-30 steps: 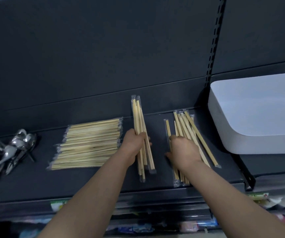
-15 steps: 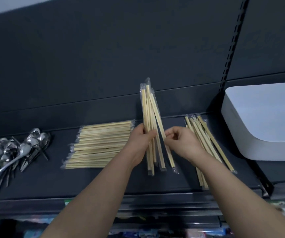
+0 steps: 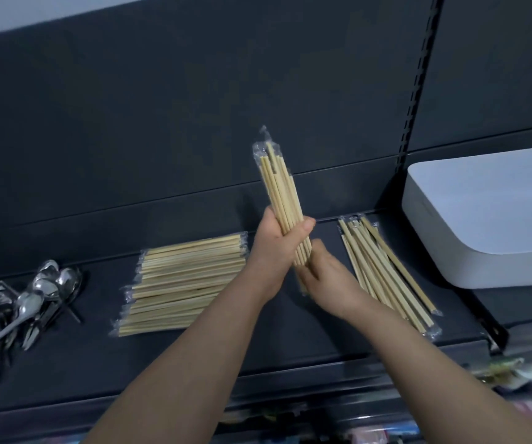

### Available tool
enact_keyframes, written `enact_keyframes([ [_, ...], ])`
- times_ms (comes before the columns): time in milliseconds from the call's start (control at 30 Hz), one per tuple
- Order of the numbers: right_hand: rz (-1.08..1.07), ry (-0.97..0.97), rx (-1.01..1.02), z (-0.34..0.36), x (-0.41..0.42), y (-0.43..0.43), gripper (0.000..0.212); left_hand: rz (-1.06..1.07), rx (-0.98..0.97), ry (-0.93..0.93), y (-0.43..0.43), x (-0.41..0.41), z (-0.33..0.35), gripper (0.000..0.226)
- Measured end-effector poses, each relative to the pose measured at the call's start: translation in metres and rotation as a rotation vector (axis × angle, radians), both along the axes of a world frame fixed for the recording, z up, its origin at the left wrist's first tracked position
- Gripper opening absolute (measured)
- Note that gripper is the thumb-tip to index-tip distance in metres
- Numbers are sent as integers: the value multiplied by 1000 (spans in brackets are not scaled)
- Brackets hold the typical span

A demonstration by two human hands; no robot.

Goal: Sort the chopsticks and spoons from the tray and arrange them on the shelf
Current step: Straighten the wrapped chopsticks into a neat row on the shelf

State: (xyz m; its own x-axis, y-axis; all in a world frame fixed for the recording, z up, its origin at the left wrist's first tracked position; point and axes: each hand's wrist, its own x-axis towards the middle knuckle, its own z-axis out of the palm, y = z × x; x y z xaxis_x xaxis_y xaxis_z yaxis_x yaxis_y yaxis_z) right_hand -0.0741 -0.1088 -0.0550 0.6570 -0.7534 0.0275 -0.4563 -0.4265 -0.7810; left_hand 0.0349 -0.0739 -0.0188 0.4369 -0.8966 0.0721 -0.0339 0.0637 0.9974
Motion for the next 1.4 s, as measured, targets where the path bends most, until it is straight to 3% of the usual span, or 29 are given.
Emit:
enact_keyframes([
  [233, -39, -92, 158, -17, -7, 5, 35, -65, 44, -64, -2, -11, -5, 19],
  [467, -28, -83, 181, -27, -1, 18, 12, -35, 38, -32, 6, -9, 1, 12],
  [567, 60, 2, 78, -24, 10, 26, 11, 73, 23, 125, 23, 13, -1, 16],
  [700, 178, 262, -84, -27, 36, 45, 12, 333, 36, 490, 71, 69, -13, 29],
  [800, 253, 439, -219, -30, 58, 68, 17, 585, 151, 570, 119, 117, -37, 40],
  [900, 288, 512, -317, -32, 82, 92, 36, 680, 241, 581, 163, 151, -58, 37],
  [1100, 266, 487, -384, -38, 112, 115, 44, 675, 442, 207, 211, 181, -81, 28],
  [1267, 122, 425, -375, -38, 114, 119, 57, 557, 574, -443, 215, 184, -87, 25],
  [1333, 77, 409, -384, -39, 110, 122, 65, 547, 612, -661, 217, 182, -84, 35],
  [1400, 51, 429, -388, -44, 106, 125, 68, 408, 615, -797, 217, 182, -86, 54],
])
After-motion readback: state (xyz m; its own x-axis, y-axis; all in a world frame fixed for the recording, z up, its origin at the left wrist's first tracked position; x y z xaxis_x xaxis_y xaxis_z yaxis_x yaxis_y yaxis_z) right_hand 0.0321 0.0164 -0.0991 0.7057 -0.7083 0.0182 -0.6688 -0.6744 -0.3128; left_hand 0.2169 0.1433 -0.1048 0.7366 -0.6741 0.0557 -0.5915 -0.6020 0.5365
